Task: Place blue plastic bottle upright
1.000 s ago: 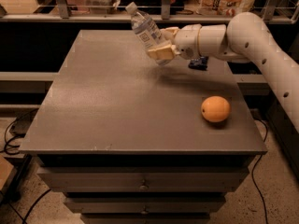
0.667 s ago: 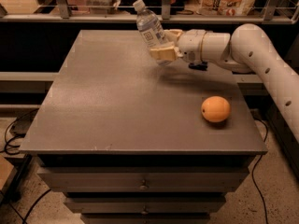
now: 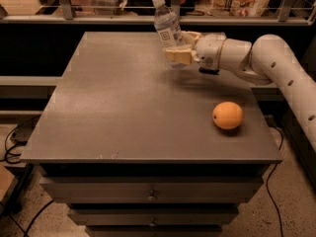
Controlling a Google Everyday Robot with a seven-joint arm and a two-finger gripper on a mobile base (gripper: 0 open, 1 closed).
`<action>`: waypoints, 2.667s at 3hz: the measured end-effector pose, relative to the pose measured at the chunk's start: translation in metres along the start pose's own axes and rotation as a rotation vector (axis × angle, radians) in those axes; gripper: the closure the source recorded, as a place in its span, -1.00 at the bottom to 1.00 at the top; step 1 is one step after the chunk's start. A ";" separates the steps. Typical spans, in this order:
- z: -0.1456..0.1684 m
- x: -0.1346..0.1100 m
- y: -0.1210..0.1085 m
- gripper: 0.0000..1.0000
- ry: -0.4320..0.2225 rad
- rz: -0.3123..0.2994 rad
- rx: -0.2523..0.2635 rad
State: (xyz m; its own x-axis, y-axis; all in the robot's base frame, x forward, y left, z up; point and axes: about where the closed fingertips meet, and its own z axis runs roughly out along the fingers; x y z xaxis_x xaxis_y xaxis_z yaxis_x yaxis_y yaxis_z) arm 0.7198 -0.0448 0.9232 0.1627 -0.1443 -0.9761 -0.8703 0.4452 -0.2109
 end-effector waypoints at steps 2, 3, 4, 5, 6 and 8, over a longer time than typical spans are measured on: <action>-0.010 0.008 -0.001 1.00 -0.033 0.038 0.033; -0.014 0.018 0.002 1.00 -0.037 0.069 0.050; -0.016 0.024 0.004 1.00 -0.034 0.086 0.058; -0.017 0.032 0.005 1.00 -0.027 0.106 0.064; -0.019 0.040 0.007 1.00 -0.023 0.127 0.074; -0.021 0.043 0.007 1.00 -0.020 0.138 0.080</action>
Offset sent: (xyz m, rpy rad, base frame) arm -0.0049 -0.0228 -0.0130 0.0836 0.0265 -0.0522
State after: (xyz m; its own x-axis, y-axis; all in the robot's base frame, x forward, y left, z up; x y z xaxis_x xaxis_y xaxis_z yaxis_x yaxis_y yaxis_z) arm 0.7106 -0.0666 0.8806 0.0540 -0.0598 -0.9967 -0.8451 0.5289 -0.0775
